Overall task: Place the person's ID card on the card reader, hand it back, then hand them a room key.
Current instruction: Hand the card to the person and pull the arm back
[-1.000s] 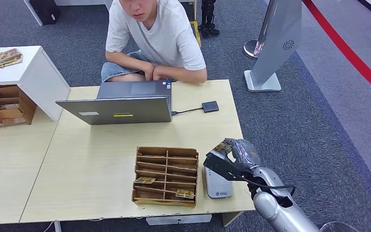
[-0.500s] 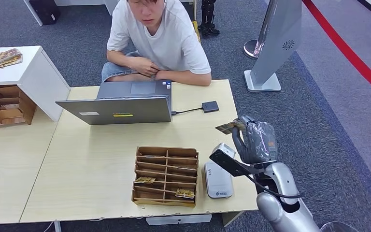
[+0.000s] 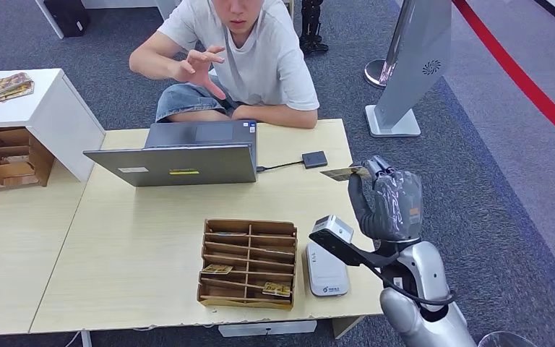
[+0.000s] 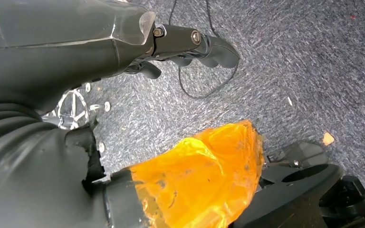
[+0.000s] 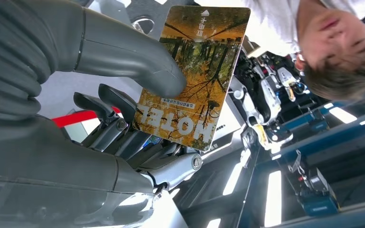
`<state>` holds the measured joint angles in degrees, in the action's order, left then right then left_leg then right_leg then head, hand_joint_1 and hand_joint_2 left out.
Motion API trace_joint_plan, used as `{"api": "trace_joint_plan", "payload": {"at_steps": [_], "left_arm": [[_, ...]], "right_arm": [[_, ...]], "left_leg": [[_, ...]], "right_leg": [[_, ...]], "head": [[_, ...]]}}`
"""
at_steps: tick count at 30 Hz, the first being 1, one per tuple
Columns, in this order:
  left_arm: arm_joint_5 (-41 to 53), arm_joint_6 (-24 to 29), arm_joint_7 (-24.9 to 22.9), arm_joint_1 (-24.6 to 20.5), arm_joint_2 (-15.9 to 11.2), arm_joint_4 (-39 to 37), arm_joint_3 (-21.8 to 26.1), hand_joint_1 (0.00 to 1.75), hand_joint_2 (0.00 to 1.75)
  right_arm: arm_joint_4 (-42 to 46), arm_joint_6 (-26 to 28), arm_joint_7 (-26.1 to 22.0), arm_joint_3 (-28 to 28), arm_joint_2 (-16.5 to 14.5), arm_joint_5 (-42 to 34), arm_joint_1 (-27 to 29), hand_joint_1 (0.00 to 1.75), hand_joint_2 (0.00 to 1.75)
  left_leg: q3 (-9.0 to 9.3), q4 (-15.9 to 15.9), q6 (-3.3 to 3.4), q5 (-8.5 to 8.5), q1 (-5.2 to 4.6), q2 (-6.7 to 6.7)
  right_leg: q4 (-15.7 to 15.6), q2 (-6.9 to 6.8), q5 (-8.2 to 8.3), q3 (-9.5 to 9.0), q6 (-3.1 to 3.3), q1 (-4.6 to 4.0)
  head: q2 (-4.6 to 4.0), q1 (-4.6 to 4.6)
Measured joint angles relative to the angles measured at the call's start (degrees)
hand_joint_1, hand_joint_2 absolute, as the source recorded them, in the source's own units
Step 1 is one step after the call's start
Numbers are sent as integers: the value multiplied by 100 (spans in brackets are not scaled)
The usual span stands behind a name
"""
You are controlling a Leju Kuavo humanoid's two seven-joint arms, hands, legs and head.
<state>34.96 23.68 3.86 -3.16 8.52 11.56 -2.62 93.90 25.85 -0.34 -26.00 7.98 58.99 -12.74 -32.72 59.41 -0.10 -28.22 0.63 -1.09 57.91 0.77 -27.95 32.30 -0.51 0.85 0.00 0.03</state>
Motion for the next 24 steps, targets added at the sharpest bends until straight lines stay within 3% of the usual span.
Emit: {"api": "trace_joint_plan", "payload": {"at_steps": [24], "left_arm": [[437, -255, -184, -134, 2, 51, -110, 0, 0]], "right_arm": [[-618, -474, 199, -421, -690, -83, -1037, 175, 175]], "left_leg": [[0, 0, 0, 3, 0, 0]], "right_leg": [[3, 1, 1, 0, 1, 0]], "head": [[0, 0]]}}
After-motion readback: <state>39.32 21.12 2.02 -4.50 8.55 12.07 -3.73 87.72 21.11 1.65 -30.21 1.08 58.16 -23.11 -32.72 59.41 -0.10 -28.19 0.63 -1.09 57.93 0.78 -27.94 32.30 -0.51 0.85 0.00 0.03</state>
